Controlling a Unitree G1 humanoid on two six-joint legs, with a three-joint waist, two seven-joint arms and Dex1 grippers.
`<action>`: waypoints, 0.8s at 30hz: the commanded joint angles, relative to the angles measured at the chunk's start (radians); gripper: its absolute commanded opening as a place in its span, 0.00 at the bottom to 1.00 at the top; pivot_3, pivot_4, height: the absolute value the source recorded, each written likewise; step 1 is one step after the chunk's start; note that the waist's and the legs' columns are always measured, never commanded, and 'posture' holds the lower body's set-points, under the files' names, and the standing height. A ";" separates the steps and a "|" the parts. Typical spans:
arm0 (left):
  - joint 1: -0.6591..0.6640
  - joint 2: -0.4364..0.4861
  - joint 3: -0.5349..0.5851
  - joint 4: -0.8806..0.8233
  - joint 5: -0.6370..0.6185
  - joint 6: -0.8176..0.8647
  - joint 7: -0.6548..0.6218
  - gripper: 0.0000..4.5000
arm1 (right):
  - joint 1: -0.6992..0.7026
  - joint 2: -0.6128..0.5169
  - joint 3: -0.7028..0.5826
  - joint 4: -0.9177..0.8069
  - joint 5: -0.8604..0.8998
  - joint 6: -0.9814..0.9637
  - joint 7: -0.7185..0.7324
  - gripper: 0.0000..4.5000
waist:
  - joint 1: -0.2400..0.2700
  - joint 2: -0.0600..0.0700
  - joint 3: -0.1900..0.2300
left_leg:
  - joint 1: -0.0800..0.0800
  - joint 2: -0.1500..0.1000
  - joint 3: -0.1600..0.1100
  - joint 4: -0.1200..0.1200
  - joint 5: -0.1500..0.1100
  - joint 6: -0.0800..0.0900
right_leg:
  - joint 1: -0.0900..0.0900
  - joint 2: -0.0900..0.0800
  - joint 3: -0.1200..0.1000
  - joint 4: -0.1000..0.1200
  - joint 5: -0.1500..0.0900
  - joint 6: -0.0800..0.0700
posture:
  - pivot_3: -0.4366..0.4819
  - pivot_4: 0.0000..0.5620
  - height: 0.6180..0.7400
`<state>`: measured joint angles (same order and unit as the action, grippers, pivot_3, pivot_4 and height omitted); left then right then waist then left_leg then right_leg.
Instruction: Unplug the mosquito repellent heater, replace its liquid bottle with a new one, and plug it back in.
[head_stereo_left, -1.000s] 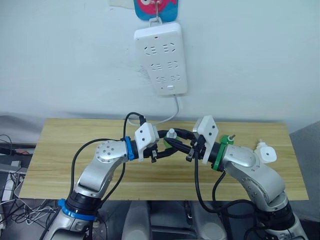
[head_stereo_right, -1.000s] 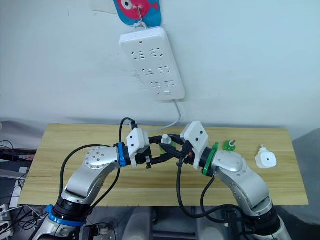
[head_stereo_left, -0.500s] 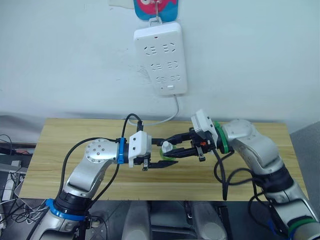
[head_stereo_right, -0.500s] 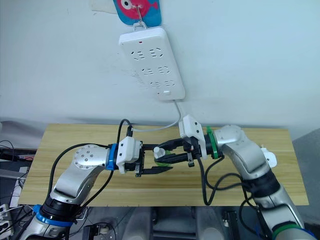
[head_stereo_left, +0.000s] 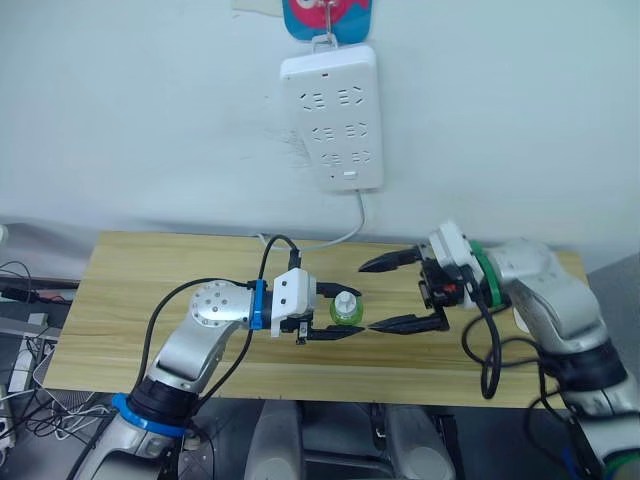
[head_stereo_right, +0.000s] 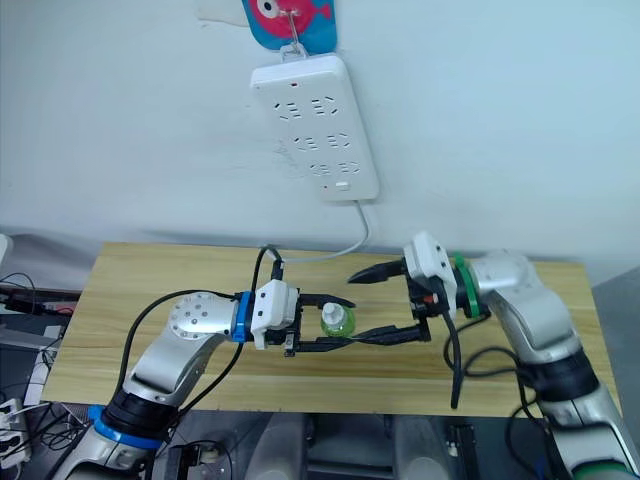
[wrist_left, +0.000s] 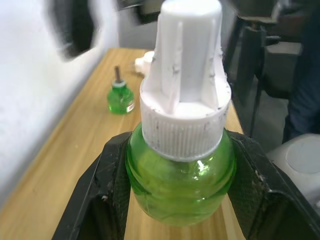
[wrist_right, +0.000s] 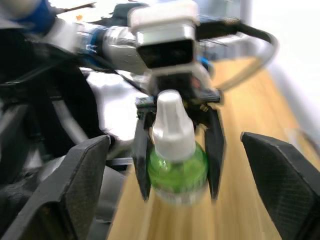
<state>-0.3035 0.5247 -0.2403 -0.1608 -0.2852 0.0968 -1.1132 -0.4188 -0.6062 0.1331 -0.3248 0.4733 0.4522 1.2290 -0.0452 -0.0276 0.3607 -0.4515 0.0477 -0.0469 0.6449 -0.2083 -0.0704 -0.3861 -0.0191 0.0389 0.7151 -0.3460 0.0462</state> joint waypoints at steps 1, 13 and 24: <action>0.006 -0.019 0.032 -0.062 -0.001 0.044 0.087 0.50 | 0.089 0.035 -0.024 -0.202 -0.028 0.060 -0.219 1.00 | -0.011 0.000 0.000 | 0.000 0.000 0.000 0.000 0.000 0.000 | 0.000 0.000 0.001 0.001 0.000 0.000 | 0.38 0.64 1.00; -0.030 -0.054 0.043 -0.050 0.009 0.100 0.186 0.50 | 0.065 0.263 0.132 -0.242 -0.198 0.143 -0.626 1.00 | -0.016 0.000 0.000 | 0.001 0.000 0.000 0.000 0.001 -0.001 | 0.000 0.001 0.001 0.001 0.001 -0.001 | 0.36 0.65 1.00; -0.047 -0.058 0.059 -0.056 -0.020 0.155 0.195 0.50 | 0.103 0.275 0.109 -0.236 -0.145 0.163 -0.632 0.32 | -0.014 0.000 0.000 | 0.001 0.000 0.000 0.000 0.001 -0.001 | 0.000 0.001 0.001 0.000 0.001 -0.001 | 0.36 0.65 1.00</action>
<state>-0.3490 0.4731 -0.1891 -0.1807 -0.2897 0.2603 -0.9146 -0.3281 -0.3289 0.2527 -0.5354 0.3003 0.6228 0.5879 -0.0592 -0.0271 0.3609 -0.4507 0.0474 -0.0465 0.6446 -0.2077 -0.0711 -0.3865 -0.0184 0.0401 0.7156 -0.3452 0.0448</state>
